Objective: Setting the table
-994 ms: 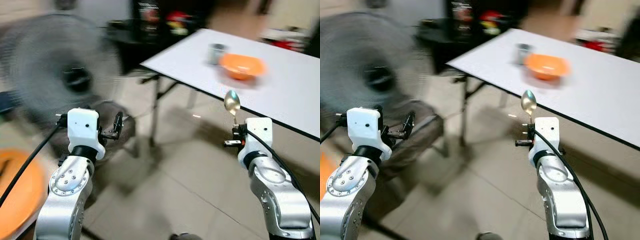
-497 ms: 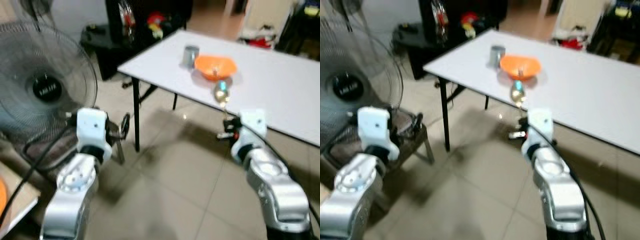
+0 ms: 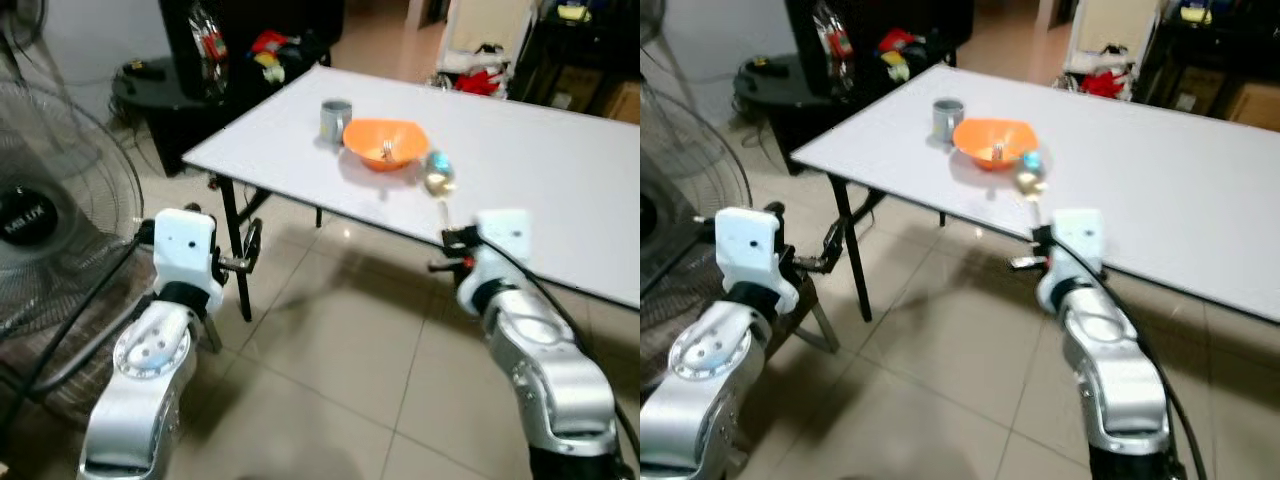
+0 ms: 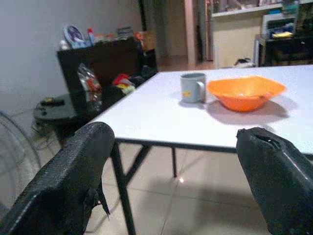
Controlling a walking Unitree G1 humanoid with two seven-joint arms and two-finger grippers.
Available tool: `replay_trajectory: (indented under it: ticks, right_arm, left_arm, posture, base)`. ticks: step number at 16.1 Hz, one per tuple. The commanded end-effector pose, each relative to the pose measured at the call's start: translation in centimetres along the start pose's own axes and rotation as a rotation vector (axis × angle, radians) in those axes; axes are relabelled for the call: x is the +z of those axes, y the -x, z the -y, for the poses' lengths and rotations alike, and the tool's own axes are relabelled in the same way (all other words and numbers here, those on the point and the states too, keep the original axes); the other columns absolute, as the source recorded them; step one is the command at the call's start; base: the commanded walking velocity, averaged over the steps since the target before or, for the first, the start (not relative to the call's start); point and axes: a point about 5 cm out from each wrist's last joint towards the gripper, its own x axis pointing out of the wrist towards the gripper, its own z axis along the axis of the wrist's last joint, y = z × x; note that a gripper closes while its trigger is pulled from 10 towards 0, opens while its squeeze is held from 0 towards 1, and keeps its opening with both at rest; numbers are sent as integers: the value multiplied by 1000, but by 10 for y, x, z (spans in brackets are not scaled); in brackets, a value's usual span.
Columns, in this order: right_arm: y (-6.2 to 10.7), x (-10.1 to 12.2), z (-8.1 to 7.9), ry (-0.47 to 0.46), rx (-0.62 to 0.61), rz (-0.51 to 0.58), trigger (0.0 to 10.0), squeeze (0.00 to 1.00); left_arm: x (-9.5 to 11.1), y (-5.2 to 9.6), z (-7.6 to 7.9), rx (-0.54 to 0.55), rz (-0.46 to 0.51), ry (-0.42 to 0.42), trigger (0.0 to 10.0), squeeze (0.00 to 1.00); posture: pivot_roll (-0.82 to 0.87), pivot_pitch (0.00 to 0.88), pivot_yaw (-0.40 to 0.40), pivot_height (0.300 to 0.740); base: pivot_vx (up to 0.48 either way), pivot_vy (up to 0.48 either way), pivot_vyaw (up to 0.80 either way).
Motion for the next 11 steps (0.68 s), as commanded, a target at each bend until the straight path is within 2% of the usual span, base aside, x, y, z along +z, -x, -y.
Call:
replay_trajectory:
  ticks: [1,6,11]
  right_arm:
    - [-2,6,-11,-14,42,25,10000,0]
    - [-5,9,-10,-12,43,34,10000,0]
    - [-5,10,-10,-11,37,42,10000,0]
  left_arm:
    - [1,-2,-9,19,-3,-17,10000,0]
    - [2,-6,-3,-23,2,-3,10000,0]
    - [1,-5,-4,-31,-4,-8,10000,0]
  posture:
    - [73,0,7,740]
    - [70,0,6,740]
    - [69,0,7,740]
  base:
    - [330,0,0]
    - [338,0,0]
    - [344,0,0]
